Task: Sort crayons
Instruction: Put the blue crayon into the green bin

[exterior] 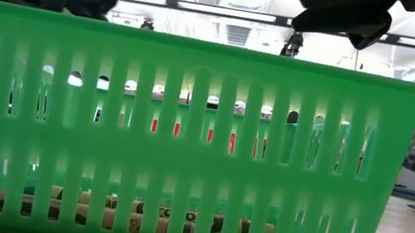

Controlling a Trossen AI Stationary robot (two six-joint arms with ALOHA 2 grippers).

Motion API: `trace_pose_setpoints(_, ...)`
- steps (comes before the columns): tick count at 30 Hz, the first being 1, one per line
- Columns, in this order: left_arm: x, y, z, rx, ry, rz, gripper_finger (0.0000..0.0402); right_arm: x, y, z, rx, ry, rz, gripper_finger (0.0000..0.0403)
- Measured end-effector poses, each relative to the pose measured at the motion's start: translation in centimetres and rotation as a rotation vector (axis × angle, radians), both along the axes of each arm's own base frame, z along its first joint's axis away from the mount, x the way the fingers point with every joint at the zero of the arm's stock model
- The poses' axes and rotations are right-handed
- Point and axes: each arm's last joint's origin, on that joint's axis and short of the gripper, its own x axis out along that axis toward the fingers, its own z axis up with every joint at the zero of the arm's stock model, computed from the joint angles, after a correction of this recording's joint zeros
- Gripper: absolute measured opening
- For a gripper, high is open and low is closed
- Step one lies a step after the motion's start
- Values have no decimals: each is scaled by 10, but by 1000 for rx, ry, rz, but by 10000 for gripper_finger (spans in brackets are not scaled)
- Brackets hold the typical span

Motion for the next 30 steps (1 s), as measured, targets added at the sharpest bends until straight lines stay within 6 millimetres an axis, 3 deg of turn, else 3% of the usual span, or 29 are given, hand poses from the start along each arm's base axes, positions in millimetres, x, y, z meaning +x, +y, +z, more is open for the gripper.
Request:
trace_pose_setpoints(5,34,-12,10,36,189,-40,0,-3,-3,1,-8,1,-53,164)
trace_pose_setpoints(10,61,-26,34,56,311,-81,0,-10,-7,1,-31,40,-110,164)
trace_pose_setpoints(19,75,-86,78,180,276,-297,0,-43,-7,15,-84,22,-235,164)
trace_pose_setpoints(24,81,-109,67,185,406,-443,0,-59,-4,21,-68,-3,-254,164)
trace_pose_setpoints(30,106,-124,56,157,564,-508,3,-69,-8,24,-35,9,-296,164)
